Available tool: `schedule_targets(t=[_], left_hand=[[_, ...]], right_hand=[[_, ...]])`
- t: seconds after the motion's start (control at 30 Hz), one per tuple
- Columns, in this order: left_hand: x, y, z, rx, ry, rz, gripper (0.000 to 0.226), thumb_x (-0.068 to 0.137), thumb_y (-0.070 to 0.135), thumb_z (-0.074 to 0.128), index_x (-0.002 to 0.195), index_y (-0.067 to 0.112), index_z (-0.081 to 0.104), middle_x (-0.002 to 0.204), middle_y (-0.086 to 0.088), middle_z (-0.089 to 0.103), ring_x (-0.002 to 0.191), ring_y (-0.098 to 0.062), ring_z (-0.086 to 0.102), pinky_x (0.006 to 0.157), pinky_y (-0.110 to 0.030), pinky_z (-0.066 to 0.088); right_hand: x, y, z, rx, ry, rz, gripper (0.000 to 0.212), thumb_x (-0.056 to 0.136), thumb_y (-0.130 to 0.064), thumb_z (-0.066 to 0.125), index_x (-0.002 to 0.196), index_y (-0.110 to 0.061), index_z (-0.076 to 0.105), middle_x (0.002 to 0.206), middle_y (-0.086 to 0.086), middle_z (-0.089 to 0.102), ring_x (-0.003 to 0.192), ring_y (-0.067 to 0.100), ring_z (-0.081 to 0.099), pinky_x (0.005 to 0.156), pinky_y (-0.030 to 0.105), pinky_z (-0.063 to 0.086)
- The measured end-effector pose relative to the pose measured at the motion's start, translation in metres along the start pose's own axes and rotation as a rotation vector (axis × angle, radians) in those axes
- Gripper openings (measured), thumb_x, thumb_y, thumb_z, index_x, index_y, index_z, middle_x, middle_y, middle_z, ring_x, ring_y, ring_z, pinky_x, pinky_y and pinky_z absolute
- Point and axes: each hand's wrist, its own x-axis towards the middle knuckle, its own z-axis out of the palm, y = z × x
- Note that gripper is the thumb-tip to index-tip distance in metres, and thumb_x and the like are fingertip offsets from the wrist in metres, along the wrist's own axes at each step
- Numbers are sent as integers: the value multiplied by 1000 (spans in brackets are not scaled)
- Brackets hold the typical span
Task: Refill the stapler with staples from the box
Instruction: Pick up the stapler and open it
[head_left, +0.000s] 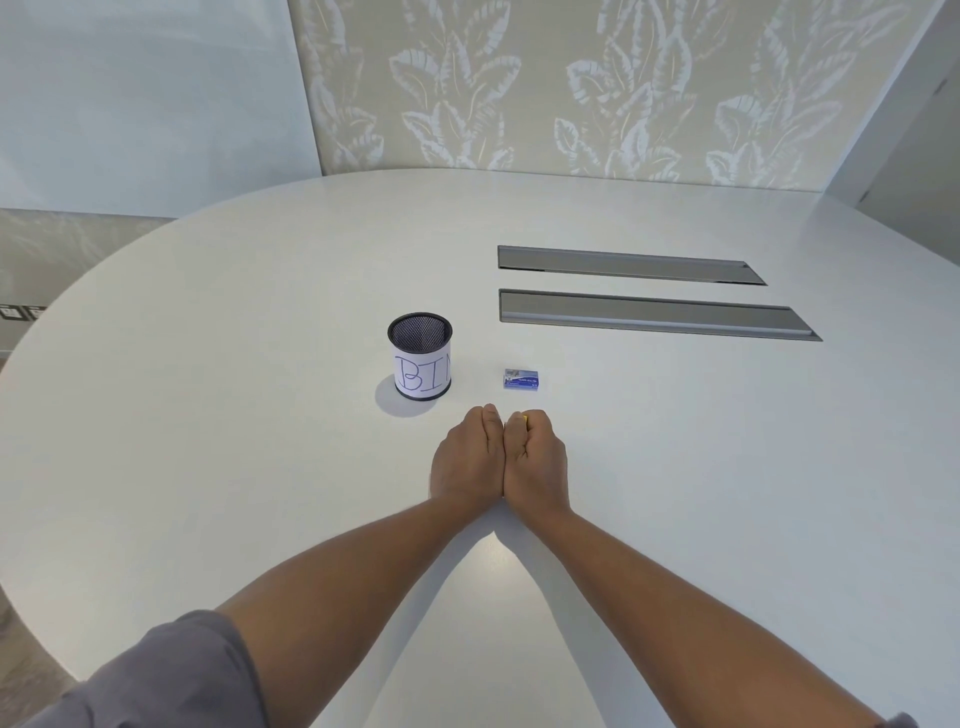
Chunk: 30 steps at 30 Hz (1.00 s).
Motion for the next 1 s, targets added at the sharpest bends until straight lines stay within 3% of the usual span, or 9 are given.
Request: schedule_targets(t=[0.23,0.43,0.6,0.7,0.8,0.87,1.0], left_hand=[[4,-1,3,-38,65,-23,42,100,47,17,71,25,38,71,5,56,68,-21,53,64,-37,35],[7,-3,3,-160,95,-40,51,95,60,12,74,25,42,72,7,58,72,-13,56,66,-36,36],[13,-7,-8,-375,94,-50,44,106,48,29,74,23,46,64,16,61,62,1,54,62,-19,39],[14,-12,-16,-507,48,-65,36,106,34,38,80,15,53,64,9,59,61,-11,54,63,-28,48],[12,-14,-19,-656,40,-103,27,103,21,42,87,7,59,62,4,59,54,-11,52,51,-22,46],[14,-16,-21,-689,45,-106,27,103,16,41,84,11,59,62,3,59,55,-10,51,54,-25,46],[20,-22,-22,-755,48,-156,27,105,16,44,88,20,65,74,0,64,64,-11,60,65,-23,57]], right_hand=[[3,0,-1,56,76,42,25,102,-27,36,79,-20,41,63,-9,51,58,13,45,59,38,41],[5,-2,-4,140,85,46,27,106,-31,37,87,-14,45,68,0,56,61,19,52,61,39,45],[2,-1,-11,223,95,28,23,104,-35,46,90,-17,47,64,-4,63,59,4,58,56,19,44],[-1,0,-14,264,74,72,18,94,-35,56,89,-21,46,69,0,69,60,20,62,57,33,52],[-3,1,-20,280,80,114,19,85,-29,66,88,-28,47,72,-3,66,61,22,65,58,36,58],[-4,2,-25,292,52,135,24,83,-24,69,88,-28,47,80,5,69,69,29,70,64,43,60],[-9,7,-31,297,-26,120,24,82,-18,74,87,-25,52,88,-3,77,79,25,73,70,43,59]])
